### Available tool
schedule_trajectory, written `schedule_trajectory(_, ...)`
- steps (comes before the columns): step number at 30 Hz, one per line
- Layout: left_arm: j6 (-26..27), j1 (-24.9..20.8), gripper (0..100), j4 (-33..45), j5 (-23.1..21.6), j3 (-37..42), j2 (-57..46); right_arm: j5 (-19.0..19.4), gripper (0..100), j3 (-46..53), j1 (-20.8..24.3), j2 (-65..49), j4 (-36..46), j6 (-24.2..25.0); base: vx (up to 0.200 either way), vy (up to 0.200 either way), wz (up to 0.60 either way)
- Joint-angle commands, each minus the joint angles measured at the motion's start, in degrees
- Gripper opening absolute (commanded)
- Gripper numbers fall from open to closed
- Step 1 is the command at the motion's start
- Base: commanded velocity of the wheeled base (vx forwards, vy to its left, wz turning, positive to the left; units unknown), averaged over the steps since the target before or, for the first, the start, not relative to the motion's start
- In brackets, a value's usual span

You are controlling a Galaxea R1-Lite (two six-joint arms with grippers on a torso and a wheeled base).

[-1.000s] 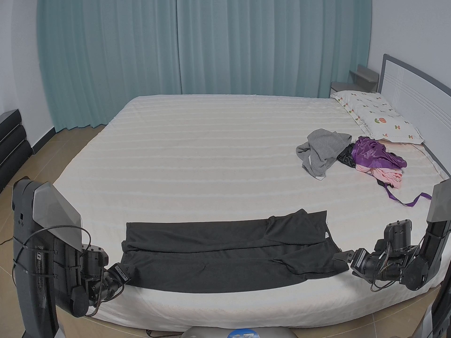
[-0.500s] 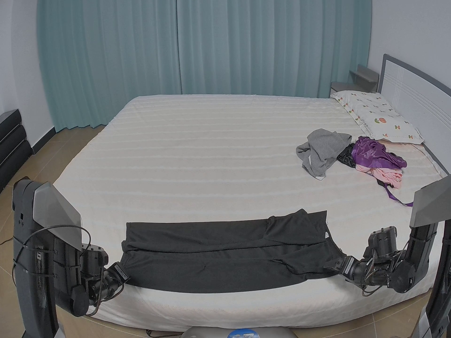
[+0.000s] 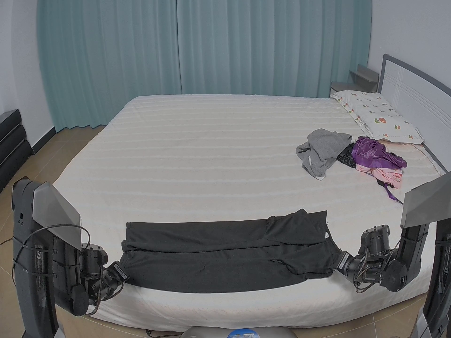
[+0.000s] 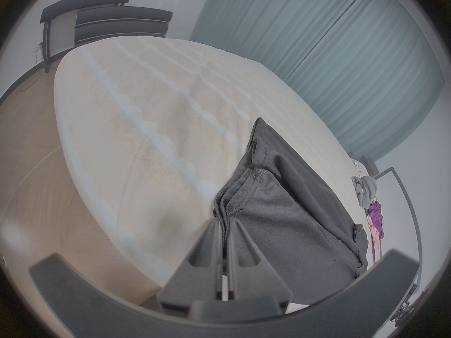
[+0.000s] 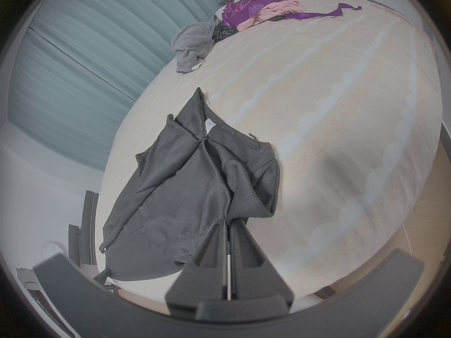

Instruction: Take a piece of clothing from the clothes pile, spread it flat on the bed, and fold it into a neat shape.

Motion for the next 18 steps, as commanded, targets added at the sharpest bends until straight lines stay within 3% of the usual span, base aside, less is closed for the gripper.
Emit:
schedule_trajectory(1,0.2,0.8,0,-0.8,0.0,-0.1,-0.7,0.1,0,3.4,-0.1,-2.5,-2.2,0.4,0.0,0.0,0.0)
schedule_trajectory(18,5.2,4.3,0,-0.8,-0.2,1.4,-4.9,0.4,0,9.8,-0.7,-9.1,-3.6,0.1,0.0,0.0,0.0)
